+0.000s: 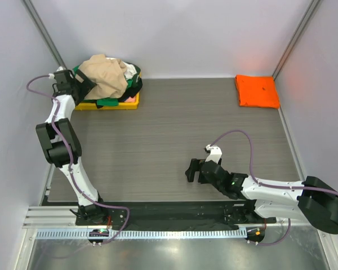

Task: Fold and stack the t-shirts
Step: Grab the tshirt from the pile

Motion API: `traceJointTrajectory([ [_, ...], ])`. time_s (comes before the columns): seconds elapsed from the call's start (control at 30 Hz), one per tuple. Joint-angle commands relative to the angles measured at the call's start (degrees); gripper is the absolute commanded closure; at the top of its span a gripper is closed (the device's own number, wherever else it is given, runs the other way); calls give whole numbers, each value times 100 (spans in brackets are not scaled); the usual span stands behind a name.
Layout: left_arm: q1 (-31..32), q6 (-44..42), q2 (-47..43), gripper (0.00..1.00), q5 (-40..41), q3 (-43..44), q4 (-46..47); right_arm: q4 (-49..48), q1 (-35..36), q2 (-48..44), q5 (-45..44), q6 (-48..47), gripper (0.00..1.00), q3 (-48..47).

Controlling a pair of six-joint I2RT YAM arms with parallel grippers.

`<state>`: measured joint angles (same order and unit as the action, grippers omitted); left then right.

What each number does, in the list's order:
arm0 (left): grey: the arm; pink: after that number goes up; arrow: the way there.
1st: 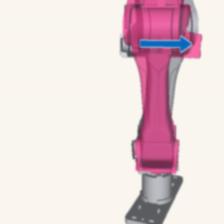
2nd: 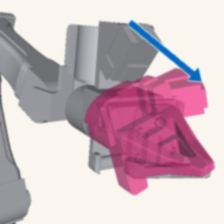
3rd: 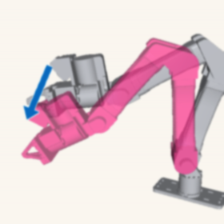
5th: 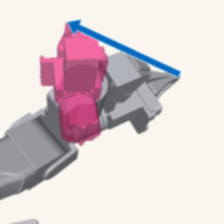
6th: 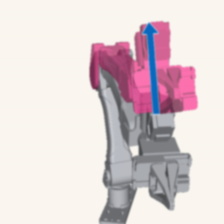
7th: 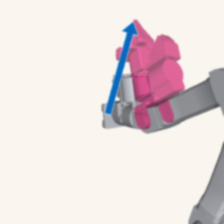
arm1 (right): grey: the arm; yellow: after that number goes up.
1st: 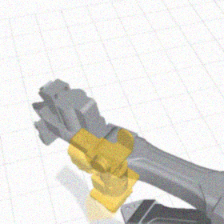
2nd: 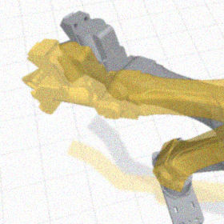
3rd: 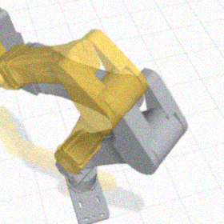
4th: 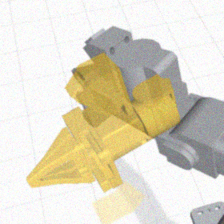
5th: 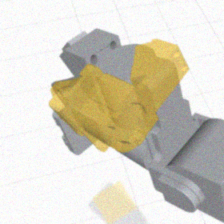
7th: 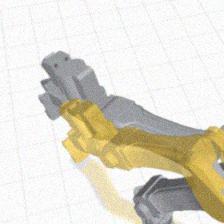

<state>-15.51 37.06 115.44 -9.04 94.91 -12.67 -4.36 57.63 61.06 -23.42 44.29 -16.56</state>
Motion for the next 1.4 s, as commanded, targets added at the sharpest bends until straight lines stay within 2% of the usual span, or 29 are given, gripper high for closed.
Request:
traceJointTrajectory([
  [0.0, -58, -50, -101, 0, 42, 106, 274, 32, -32, -41, 65, 27, 1, 82],
  [0.37, -93, 231, 198, 0, -265, 177, 642, 23, -58, 47, 101, 18, 0, 56],
  [0.47, -93, 398, 365, 5, -387, 299, 722, 14, -85, 38, 101, 18, 0, 56],
  [0.57, -93, 556, 427, 19, -511, 396, 827, 14, -94, 29, 109, 18, 0, 65],
  [0.6, -84, 583, 444, 41, -546, 440, 879, 14, -102, 29, 118, 18, 0, 65],
  [0.67, -93, 671, 375, 66, -573, 475, 889, 5, -111, 29, 118, 9, 0, 65],
  [0.7, -93, 697, 244, 84, -555, 441, 880, 5, -111, 20, 118, 18, 0, 65],
  [0.8, -84, 811, -186, 95, -459, 353, 871, -3, -120, 38, 136, 18, 0, 65],
  [0.9, -84, 864, -521, 100, -345, 475, 548, -3, -120, 55, 153, 18, 0, 56],
  [1.07, -58, 1005, -1206, 100, -160, 835, 160, -12, -120, 55, 162, 18, 0, 74],
  [1.27, -22, 1338, -1498, 100, -536, 2029, -429, -3, -120, 99, 189, 35, 0, 56],
  [1.37, 179, 1243, -1611, 100, -897, 3169, -1042, 32, -129, -40, 110, 71, 0, 100],
])
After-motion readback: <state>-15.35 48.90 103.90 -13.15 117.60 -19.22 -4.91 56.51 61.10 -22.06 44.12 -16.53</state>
